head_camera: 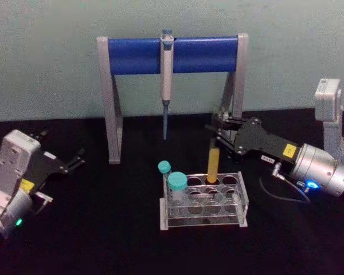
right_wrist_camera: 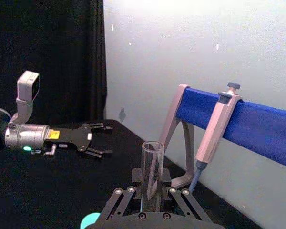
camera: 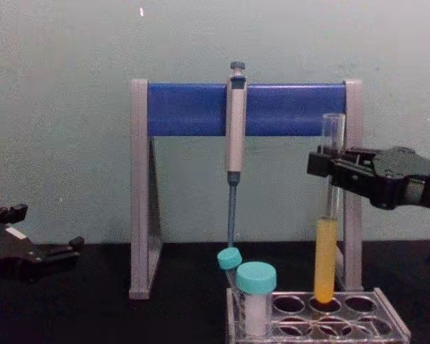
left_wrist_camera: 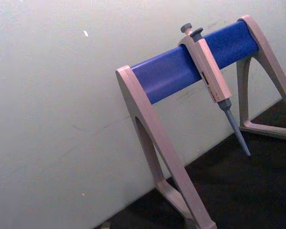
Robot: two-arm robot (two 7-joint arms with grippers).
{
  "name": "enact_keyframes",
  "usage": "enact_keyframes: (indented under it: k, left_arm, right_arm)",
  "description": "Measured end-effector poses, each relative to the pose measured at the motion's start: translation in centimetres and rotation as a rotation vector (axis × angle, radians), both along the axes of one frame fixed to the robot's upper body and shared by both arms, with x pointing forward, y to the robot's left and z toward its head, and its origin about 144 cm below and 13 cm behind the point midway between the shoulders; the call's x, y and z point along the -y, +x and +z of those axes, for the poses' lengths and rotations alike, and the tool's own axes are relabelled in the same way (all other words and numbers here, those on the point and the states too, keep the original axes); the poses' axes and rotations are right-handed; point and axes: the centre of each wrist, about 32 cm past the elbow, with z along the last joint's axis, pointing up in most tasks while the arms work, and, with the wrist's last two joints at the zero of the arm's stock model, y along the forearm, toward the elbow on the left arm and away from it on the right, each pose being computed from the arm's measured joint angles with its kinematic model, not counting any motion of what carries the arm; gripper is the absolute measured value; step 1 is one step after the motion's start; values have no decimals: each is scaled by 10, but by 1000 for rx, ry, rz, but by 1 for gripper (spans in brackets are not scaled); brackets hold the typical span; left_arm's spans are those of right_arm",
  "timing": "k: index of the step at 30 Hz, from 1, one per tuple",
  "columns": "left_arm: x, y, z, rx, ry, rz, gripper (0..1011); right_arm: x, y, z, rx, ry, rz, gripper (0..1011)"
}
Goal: Pick up the test tube from the test tube rack, shake it, then place it back into the test tube rack.
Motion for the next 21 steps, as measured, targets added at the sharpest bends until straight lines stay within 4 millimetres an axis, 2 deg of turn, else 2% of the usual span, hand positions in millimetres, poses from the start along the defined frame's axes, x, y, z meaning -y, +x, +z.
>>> enact_keyframes:
  k: [21]
  left_arm:
    - [0, 0, 0, 0, 0, 0, 1001]
  right_arm:
    - [-3, 5, -9, -44, -34, -7, 233]
